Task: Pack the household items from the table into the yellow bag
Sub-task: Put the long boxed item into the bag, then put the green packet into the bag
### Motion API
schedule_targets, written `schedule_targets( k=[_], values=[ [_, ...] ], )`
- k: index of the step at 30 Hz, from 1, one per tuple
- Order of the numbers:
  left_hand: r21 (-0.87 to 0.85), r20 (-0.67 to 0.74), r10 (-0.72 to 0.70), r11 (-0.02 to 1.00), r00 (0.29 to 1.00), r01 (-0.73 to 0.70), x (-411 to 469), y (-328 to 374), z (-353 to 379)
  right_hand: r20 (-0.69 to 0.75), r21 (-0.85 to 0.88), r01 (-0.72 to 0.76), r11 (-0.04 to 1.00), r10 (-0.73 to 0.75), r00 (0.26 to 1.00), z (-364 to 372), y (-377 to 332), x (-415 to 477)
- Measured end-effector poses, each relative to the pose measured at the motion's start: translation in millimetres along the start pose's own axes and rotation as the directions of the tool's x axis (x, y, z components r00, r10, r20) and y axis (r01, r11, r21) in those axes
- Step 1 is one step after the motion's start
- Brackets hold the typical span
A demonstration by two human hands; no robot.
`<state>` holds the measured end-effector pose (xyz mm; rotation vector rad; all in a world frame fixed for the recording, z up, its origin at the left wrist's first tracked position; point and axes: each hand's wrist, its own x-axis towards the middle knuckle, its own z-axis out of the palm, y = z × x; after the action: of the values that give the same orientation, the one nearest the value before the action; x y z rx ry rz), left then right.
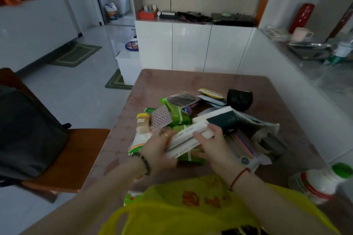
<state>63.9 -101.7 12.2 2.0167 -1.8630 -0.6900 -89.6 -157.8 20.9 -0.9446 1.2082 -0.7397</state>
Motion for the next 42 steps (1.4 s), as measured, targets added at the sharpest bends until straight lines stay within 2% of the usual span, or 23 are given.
schedule_targets(
  k=[3,6,8,10,12,14,15,16,18,20,21,23,26,27,29,31,33,36,37,39,40,42],
  values=[
    [0.002,-0.089,0.209,0.978,0.974,-0.209,-22.9,46.4,-22.7,-0.102,0.070,0.246,0.967,-0.239,0.966,-29.9,-33.5,-34.6],
    [-0.125,-0.133,0.317,0.935,0.939,-0.333,-49.9,82.0,-28.5,-0.201,0.056,0.445,0.894,-0.426,0.882,-71.9,-58.7,-76.9],
    [-0.216,-0.020,0.363,0.908,0.931,-0.359,-67.4,94.8,-25.1,-0.305,-0.003,0.539,0.842,-0.514,0.801,-106.9,-63.9,-105.0],
    [-0.171,0.222,0.411,0.909,0.884,-0.380,-79.9,99.6,-18.3,-0.391,-0.013,0.570,0.822,-0.528,0.754,-141.6,-57.6,-131.0],
    [0.054,0.389,0.404,0.887,0.828,-0.458,-86.2,99.0,-10.0,-0.389,0.047,0.549,0.835,-0.491,0.780,-169.6,-42.4,-155.7],
    [0.361,0.365,0.362,0.794,0.858,-0.489,-84.3,92.0,-4.5,-0.306,0.071,0.464,0.883,-0.423,0.853,-191.3,-20.4,-176.7],
    [0.425,0.310,0.360,0.776,0.880,-0.467,-81.6,87.0,-3.3,-0.240,0.055,0.388,0.920,-0.365,0.899,-198.1,-8.5,-184.6],
    [0.396,0.251,0.370,0.804,0.894,-0.444,-78.6,83.2,-3.3,-0.171,0.036,0.293,0.956,-0.283,0.944,-202.3,6.1,-190.2],
    [0.207,0.133,0.378,0.894,0.916,-0.398,-73.5,78.7,-8.0,-0.085,0.045,0.073,0.996,-0.069,0.994,-204.6,40.8,-190.8],
    [0.042,0.045,0.382,0.922,0.923,-0.384,-69.9,76.4,-12.0,-0.083,0.061,-0.101,0.993,0.106,0.991,-195.1,74.5,-182.0],
    [-0.015,0.028,0.397,0.918,0.918,-0.396,-69.8,76.4,-12.8,-0.101,0.078,-0.142,0.987,0.150,0.984,-187.0,88.0,-176.6],
    [-0.097,0.022,0.430,0.900,0.903,-0.426,-70.5,75.6,-11.2,-0.171,0.128,-0.153,0.980,0.174,0.970,-172.7,106.5,-162.2],
    [-0.170,0.017,0.453,0.880,0.891,-0.444,-72.3,71.2,-8.4,-0.281,0.220,-0.038,0.975,0.101,0.954,-158.0,118.3,-135.5],
    [-0.184,0.012,0.464,0.872,0.886,-0.454,-73.8,69.9,-8.9,-0.335,0.155,0.003,0.988,0.050,0.941,-155.7,119.5,-128.5],
    [-0.208,0.011,0.486,0.856,0.874,-0.474,-77.8,68.0,-11.0,-0.375,-0.197,0.030,0.980,-0.104,0.921,-156.8,117.7,-120.0],
    [-0.214,0.050,0.499,0.852,0.865,-0.479,-79.7,63.9,-13.0,-0.257,-0.552,-0.006,0.834,-0.163,0.953,-160.1,105.9,-121.0],
    [-0.235,0.132,0.510,0.849,0.850,-0.473,-82.9,59.5,-14.2,-0.125,-0.717,-0.012,0.697,-0.113,0.986,-165.9,89.6,-122.4],
    [-0.357,0.200,0.538,0.818,0.818,-0.451,-87.1,50.4,-16.6,0.125,-0.891,0.097,0.445,0.034,0.992,-167.9,52.0,-131.6],
    [-0.390,0.185,0.529,0.813,0.828,-0.432,-88.1,47.8,-20.7,0.213,-0.890,0.135,0.436,0.135,0.968,-164.5,34.1,-138.8],
    [-0.488,0.098,0.458,0.796,0.883,-0.359,-83.6,39.0,-32.5,0.372,-0.790,0.170,0.590,0.240,0.896,-154.3,-4.6,-150.9],
    [-0.548,0.055,0.392,0.781,0.918,-0.300,-77.1,32.1,-38.9,0.406,-0.712,0.173,0.680,0.197,0.892,-149.5,-22.8,-151.8],
    [-0.633,-0.017,0.231,0.751,0.973,-0.190,-61.7,19.2,-51.1,0.358,-0.581,0.210,0.786,0.016,0.933,-139.6,-50.5,-139.4]
  ],
)
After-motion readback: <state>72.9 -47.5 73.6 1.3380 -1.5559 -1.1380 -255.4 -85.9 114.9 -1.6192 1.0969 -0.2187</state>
